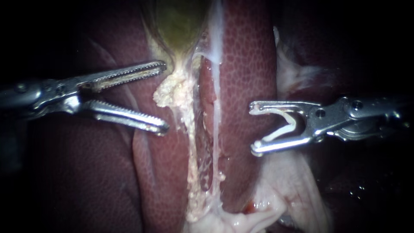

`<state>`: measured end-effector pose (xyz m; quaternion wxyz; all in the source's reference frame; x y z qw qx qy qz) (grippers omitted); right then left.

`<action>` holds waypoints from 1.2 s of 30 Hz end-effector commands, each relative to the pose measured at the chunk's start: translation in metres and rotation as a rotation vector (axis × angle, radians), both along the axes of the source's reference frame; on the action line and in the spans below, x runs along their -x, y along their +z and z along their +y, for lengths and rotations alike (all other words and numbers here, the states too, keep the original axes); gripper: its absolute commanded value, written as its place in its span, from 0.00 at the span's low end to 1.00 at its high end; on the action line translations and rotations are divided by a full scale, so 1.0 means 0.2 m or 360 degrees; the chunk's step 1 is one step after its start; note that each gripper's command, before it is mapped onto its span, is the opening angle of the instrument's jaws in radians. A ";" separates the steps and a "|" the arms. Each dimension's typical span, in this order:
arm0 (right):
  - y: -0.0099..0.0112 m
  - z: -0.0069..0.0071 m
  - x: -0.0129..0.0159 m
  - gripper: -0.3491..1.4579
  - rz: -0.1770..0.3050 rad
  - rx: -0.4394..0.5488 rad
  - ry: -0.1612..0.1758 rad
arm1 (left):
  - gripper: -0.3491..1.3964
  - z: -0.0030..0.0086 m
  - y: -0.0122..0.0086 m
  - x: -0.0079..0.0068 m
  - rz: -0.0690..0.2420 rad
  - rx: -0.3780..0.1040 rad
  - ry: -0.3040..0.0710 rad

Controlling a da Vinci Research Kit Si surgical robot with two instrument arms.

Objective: Grabbing gallbladder

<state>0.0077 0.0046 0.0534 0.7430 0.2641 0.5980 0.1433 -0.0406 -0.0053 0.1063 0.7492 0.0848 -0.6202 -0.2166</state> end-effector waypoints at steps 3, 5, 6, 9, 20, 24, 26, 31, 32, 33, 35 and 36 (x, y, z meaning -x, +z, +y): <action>0.000 0.000 0.000 0.53 0.0000 0.0000 0.0000 | 0.56 -0.001 0.005 0.002 0.0001 -0.0011 -0.0006; 0.000 0.000 0.000 0.53 0.0000 0.0000 0.0000 | 0.54 -0.002 0.008 0.002 0.0004 -0.0032 -0.0020; 0.000 0.000 0.000 0.53 0.0000 0.0000 0.0000 | 0.52 -0.002 0.010 0.002 0.0003 -0.0028 -0.0027; 0.000 0.000 0.000 0.53 0.0000 0.0000 0.0000 | 0.43 -0.003 0.012 0.002 0.0031 -0.0034 -0.0045; 0.000 0.000 0.000 0.52 0.0000 0.0000 0.0000 | 0.00 -0.006 0.012 -0.005 0.0145 -0.0087 -0.0101; 0.000 0.000 0.000 0.52 0.0000 0.0000 0.0000 | 0.00 -0.006 0.010 -0.007 0.0147 -0.0107 -0.0116; 0.000 0.000 0.000 0.52 0.0000 0.0000 0.0000 | 0.00 -0.005 0.008 -0.008 0.0149 -0.0120 -0.0124; 0.000 0.000 0.000 0.52 0.0000 0.0000 0.0000 | 0.00 0.002 -0.006 -0.015 0.0145 -0.0152 -0.0141; 0.000 0.000 0.000 0.52 0.0000 0.0000 0.0000 | 0.00 0.003 -0.009 -0.016 0.0144 -0.0156 -0.0148; 0.000 0.000 0.000 0.52 0.0000 0.0000 0.0000 | 0.00 0.004 -0.012 -0.018 0.0134 -0.0158 -0.0160; 0.000 0.000 0.000 0.52 0.0000 0.0000 0.0000 | 0.00 0.007 -0.016 -0.021 0.0125 -0.0163 -0.0174; 0.000 0.000 0.000 0.52 0.0000 0.0000 0.0000 | 0.00 0.008 -0.019 -0.023 0.0119 -0.0166 -0.0181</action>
